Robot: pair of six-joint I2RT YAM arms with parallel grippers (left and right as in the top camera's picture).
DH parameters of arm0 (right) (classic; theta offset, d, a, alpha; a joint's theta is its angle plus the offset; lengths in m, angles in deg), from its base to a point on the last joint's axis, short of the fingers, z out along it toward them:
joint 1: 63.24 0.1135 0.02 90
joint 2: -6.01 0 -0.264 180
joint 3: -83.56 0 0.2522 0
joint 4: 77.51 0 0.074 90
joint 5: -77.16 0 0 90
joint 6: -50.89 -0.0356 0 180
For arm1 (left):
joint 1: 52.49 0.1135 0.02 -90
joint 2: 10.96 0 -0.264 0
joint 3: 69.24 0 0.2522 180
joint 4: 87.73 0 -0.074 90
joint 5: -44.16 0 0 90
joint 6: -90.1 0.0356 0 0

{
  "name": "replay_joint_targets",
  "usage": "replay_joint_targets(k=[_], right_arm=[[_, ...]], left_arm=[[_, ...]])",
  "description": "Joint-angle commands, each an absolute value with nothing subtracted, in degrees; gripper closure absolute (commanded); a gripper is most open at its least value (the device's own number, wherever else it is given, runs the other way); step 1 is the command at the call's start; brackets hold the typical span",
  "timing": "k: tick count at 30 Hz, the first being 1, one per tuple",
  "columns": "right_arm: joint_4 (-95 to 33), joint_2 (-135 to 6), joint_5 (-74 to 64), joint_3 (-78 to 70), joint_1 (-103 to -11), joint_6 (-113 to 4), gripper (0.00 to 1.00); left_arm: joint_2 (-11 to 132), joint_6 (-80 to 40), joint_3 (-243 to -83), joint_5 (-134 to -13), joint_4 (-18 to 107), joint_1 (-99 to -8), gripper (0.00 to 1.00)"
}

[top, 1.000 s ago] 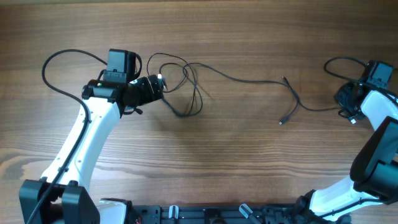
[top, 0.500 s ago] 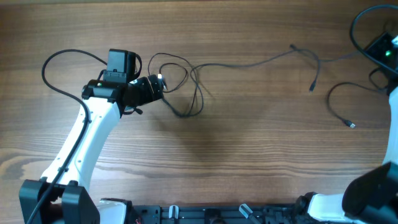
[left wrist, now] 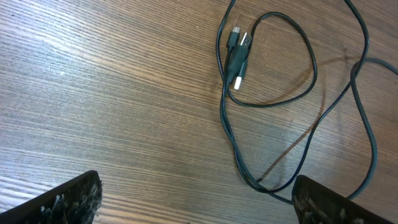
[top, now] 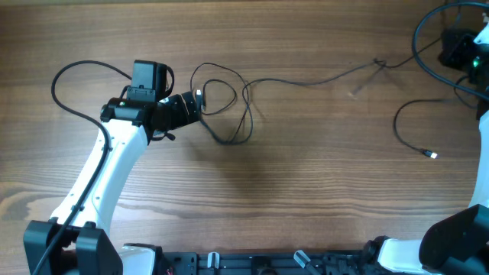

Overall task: Untangle cables
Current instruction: 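Move the right gripper back toward the cable center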

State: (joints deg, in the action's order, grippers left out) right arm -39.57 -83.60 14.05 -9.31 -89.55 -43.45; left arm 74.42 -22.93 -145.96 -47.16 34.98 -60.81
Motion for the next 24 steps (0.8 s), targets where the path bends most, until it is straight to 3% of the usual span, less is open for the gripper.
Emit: replay_joint_targets(k=[1, 4, 7, 12, 17, 21, 24], right_arm=[[-33.62, -82.70, 7.10, -9.70, -89.59, -45.50, 0.93], [-24.79, -82.70, 9.55, -9.70, -89.64, -45.48, 0.92], [-20.40, -82.70, 22.05, -9.70, -89.64, -41.81, 0.90], [-27.39, -82.70, 43.65, -9.70, -89.66, -42.79, 0.90], [-37.16, -82.70, 54.77, -9.70, -89.96, -49.02, 0.88], [-45.10, -82.70, 54.55, -9.70, -90.68, -59.10, 0.92], [-45.36, -82.70, 46.71, -9.70, -91.03, -64.82, 0.92]], left_arm=[[73.37, -23.06, -146.00, -46.60, 34.96, -60.91, 0.00], [73.37, -23.06, -146.00, -46.57, 35.00, -60.91, 0.00], [73.37, -23.02, -146.00, -46.57, 35.00, -60.91, 0.00], [73.37, -22.65, -146.00, -45.94, 35.51, -60.91, 0.00], [73.37, -22.65, -146.00, -45.94, 35.88, -60.91, 0.00], [73.37, -22.65, -146.00, -45.94, 35.86, -60.91, 0.00], [73.37, -22.65, -146.00, -45.94, 35.88, -60.91, 0.00]])
